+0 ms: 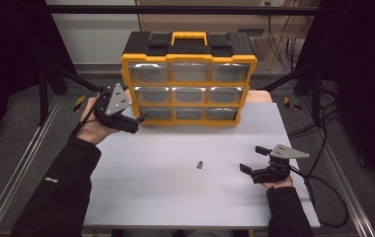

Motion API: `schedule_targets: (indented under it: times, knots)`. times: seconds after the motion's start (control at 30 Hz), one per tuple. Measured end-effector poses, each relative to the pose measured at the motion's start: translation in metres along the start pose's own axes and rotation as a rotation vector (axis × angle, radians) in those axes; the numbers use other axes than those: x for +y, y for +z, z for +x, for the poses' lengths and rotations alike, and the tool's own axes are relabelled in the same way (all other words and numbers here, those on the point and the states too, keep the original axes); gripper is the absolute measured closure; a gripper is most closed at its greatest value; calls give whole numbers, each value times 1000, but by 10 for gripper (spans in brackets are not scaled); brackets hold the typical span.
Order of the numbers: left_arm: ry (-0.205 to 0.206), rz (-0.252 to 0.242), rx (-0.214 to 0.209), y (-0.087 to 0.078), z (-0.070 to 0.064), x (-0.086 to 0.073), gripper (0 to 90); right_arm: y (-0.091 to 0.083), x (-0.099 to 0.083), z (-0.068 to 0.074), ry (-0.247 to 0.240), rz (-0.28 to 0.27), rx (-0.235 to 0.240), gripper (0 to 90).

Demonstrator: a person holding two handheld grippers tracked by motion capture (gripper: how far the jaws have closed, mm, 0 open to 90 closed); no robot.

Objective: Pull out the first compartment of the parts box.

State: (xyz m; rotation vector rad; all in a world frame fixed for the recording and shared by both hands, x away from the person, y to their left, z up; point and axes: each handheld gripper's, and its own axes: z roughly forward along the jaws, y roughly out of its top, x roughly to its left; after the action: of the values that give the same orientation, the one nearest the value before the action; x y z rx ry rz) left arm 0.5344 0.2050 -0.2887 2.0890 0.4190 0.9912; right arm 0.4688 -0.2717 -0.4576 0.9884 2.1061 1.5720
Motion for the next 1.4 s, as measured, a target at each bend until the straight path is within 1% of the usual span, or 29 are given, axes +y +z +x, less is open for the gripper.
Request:
schedule_targets:
  times: [0.3,0.43,0.57,0.73,0.87,0.93,1.07,1.3,1.33,1.37,1.4]
  knots:
    - [54,-6,15,4,3,8,9,0,0,0,-1,4,3,3]
    - [68,-7,22,8,5,10,9,1,0,0,-2,6,3,3]
    - [93,2,33,10,7,12,9,1,0,0,-4,6,2,3]
    - [112,-3,39,11,10,15,9,1,-1,0,0,10,3,3]
    - [134,11,46,14,12,17,9,1,-1,0,0,15,1,3]
    - [152,14,59,16,13,18,8,2,-1,0,-2,16,0,2]
    - [165,20,68,18,15,20,8,2,-1,0,-1,17,0,2]
    - [202,37,86,24,19,24,8,2,-1,1,-3,17,0,3]
    - [220,35,91,24,20,25,8,2,-1,1,-3,18,-1,3]
    - [220,38,92,25,20,26,9,2,-1,0,-5,19,0,3]
    - [236,31,98,26,20,27,10,2,-1,0,-4,19,0,2]
